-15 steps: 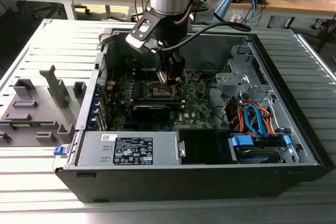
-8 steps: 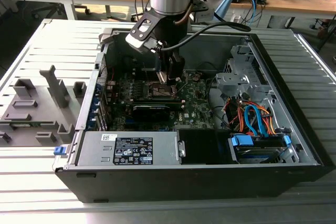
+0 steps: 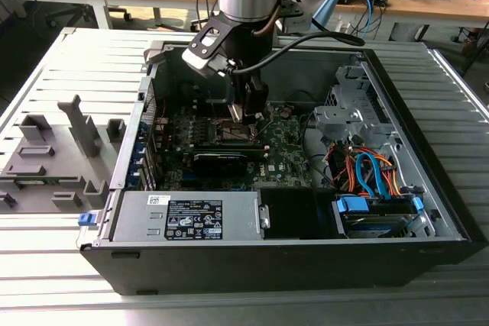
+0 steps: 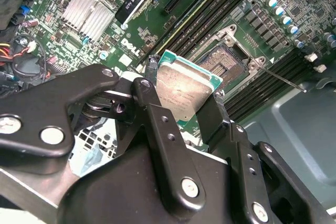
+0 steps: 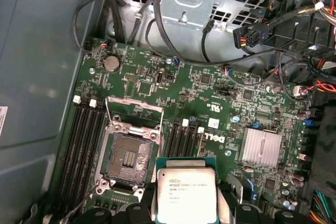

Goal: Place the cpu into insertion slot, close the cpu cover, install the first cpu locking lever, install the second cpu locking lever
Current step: 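Place the cpu into insertion slot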

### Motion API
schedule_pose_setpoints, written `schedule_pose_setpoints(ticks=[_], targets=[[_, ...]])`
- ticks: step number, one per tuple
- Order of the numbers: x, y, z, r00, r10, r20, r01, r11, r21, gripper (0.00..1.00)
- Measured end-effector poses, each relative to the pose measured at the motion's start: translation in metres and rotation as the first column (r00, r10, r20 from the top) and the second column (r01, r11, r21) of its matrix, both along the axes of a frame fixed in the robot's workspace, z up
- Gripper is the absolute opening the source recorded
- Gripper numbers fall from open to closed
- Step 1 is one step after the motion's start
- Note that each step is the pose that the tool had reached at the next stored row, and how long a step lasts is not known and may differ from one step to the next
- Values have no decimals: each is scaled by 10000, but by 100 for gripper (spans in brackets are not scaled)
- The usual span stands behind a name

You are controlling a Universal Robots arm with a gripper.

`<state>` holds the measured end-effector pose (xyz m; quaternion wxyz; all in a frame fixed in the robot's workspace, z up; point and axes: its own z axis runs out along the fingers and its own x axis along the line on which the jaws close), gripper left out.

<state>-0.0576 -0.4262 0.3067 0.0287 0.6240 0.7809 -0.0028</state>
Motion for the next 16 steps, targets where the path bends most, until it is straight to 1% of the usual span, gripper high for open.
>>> schedule_pose_setpoints(ticks=[16], targets=[[0,0,0,9996,-283,0,283,9996,-19,54]])
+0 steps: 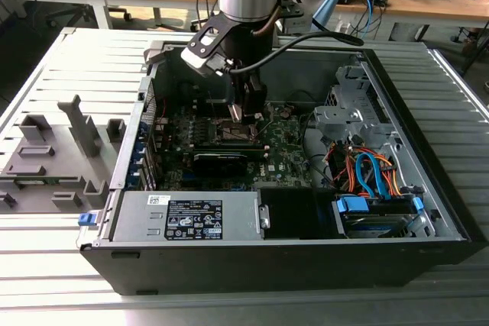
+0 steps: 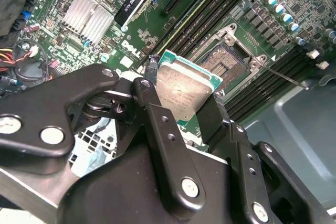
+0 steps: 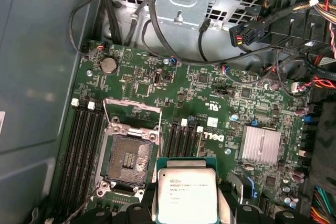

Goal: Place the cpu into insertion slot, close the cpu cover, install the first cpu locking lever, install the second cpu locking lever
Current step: 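Place the cpu into insertion slot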

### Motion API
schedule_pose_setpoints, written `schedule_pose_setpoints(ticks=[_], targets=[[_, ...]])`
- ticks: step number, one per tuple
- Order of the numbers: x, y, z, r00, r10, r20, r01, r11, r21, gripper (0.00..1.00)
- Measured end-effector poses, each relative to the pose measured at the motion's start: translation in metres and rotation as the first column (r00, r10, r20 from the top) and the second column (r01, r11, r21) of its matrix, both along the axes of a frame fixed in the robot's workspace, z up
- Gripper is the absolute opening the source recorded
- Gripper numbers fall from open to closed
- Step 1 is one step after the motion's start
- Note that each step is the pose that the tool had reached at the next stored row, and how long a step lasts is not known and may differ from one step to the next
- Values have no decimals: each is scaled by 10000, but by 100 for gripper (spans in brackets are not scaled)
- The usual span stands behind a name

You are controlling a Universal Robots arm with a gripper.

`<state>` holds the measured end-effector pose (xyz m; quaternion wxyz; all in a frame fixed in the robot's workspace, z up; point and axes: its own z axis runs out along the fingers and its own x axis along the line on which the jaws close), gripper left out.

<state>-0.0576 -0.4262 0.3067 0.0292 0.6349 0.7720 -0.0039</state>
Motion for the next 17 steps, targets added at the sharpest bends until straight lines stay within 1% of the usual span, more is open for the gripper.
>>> schedule_pose_setpoints(ticks=[17], targets=[[0,0,0,9996,-269,1,269,9996,-21,54]])
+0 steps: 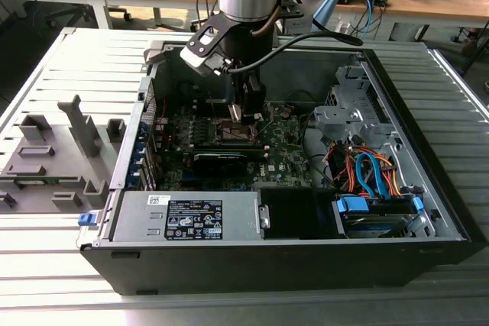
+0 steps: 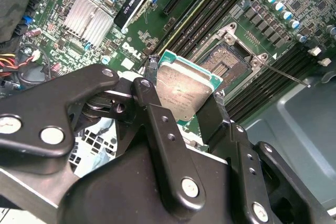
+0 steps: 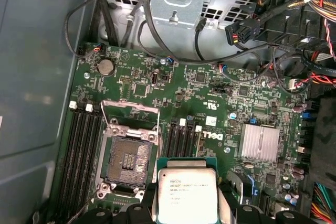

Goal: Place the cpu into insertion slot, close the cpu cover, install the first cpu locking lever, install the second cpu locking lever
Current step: 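Place the cpu into insertion slot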

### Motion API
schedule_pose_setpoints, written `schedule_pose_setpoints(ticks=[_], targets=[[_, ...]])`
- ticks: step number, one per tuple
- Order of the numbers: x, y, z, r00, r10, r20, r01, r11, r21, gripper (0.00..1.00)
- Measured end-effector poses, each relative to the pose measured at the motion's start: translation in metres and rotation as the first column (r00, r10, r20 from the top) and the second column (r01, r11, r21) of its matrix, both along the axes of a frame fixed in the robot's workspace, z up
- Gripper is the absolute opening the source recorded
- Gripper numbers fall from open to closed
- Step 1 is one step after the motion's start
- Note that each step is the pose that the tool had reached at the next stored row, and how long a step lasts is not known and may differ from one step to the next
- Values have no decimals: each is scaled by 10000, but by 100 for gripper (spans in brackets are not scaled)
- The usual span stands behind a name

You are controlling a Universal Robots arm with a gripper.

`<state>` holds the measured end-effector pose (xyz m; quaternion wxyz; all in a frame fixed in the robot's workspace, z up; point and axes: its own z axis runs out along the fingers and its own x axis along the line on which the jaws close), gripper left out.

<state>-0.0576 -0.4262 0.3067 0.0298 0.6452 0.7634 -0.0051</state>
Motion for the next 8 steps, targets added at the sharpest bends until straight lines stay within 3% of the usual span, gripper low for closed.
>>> schedule_pose_setpoints(ticks=[8], targets=[[0,0,0,9999,-110,0,110,9999,-10,54]])
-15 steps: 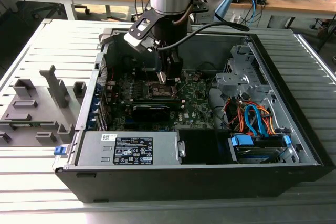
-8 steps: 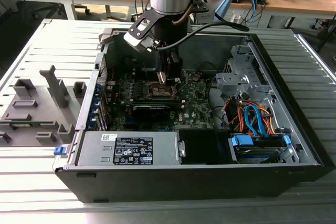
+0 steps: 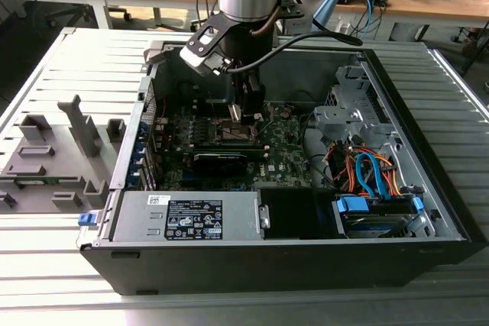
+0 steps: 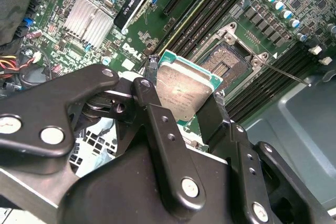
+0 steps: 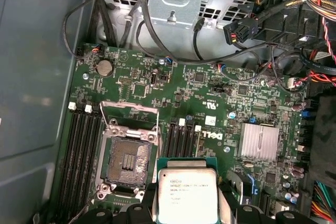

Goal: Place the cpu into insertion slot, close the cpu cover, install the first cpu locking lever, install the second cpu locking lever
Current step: 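Place the cpu into insertion slot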

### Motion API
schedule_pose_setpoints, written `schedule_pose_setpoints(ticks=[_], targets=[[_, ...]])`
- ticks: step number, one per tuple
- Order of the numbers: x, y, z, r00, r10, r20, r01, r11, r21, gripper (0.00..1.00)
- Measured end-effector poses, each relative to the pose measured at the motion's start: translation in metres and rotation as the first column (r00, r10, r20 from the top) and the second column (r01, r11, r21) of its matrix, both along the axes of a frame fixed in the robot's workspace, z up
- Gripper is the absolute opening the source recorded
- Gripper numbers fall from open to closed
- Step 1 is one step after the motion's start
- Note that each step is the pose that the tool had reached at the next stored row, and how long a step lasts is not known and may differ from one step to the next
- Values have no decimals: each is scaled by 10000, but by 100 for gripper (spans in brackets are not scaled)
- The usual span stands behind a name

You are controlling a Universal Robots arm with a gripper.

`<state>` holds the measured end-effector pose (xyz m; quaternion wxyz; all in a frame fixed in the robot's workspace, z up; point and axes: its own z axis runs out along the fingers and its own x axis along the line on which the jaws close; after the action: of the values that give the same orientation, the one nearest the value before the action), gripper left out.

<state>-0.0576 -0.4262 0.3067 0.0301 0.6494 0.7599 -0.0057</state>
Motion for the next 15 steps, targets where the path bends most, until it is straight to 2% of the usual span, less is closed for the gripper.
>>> schedule_pose_setpoints(ticks=[15], targets=[[0,0,0,9994,-352,0,352,9994,-23,54]])
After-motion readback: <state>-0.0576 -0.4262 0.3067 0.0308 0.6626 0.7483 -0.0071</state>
